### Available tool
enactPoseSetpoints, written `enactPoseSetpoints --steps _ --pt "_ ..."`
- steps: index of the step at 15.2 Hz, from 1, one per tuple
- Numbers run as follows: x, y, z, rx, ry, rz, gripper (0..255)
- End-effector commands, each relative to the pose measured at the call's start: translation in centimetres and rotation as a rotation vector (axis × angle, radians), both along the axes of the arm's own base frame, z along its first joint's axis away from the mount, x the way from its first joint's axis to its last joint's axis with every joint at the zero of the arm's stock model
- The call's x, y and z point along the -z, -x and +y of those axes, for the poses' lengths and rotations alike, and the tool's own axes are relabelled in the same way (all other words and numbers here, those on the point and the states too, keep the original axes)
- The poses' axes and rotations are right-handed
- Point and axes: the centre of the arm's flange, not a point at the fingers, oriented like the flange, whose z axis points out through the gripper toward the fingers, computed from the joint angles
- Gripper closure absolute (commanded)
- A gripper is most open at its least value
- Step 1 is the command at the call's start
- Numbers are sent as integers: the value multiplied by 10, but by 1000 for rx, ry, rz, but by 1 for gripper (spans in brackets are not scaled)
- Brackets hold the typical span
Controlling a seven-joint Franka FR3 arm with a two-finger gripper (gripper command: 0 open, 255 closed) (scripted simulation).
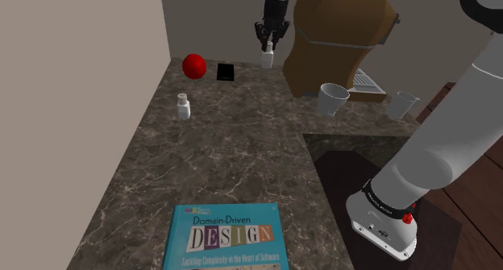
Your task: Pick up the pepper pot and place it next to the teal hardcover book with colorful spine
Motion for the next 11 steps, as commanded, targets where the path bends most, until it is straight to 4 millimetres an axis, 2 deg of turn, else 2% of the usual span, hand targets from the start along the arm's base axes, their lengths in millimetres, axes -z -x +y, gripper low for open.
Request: enactPoseSetpoints --steps 1,11 --pt "0 23 10 0 0 0 255" --pt "-1 141 69 0 0 0 255"
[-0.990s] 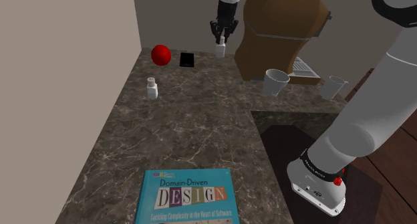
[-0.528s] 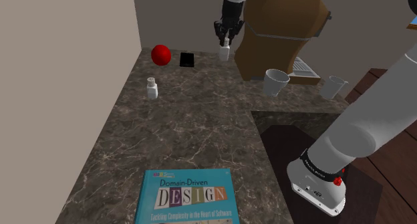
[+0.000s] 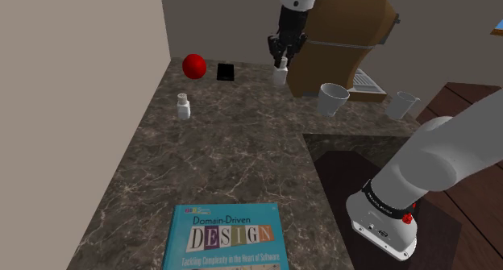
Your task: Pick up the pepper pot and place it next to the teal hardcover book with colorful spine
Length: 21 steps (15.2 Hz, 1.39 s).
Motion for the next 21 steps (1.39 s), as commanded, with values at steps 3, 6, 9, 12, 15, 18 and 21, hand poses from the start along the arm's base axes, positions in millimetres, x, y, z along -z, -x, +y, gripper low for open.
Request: enactPoseSetpoints --steps 3,6,9,12,15,18,21 --pt "1 51 26 1 0 0 255" --pt "1 86 44 1 0 0 255" --pt "1 122 62 1 0 0 255" --pt "1 157 80 1 0 0 255" --pt "1 192 97 1 0 0 255" --pt "1 228 115 1 0 0 255" --pt "1 263 133 1 0 0 255"
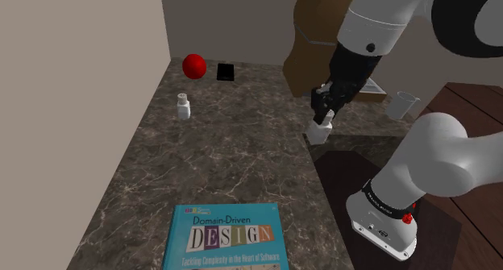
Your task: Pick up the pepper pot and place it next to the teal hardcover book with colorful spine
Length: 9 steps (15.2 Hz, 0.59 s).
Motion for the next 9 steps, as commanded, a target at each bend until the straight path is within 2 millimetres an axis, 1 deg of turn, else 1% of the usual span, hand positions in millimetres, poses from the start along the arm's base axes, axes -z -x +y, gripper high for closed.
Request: enactPoseSetpoints --steps 1,9 --pt "1 25 11 1 0 1 255" --pt "1 119 59 1 0 1 255"
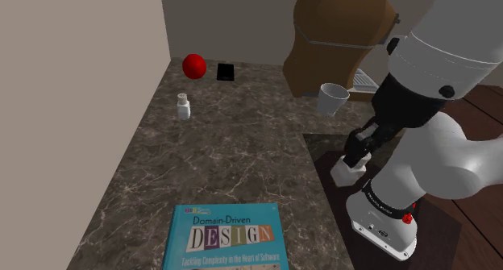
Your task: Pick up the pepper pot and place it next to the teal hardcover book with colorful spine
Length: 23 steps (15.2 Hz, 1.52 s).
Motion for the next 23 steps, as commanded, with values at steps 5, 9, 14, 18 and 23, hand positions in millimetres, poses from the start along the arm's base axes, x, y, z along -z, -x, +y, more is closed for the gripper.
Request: enactPoseSetpoints --steps 5,9,14,18,23 --pt "1 77 38 1 0 1 255" --pt "22 77 38 1 0 1 255" --pt "49 77 38 1 0 1 255" --pt "70 77 38 1 0 1 255" --pt "96 77 38 1 0 1 255"
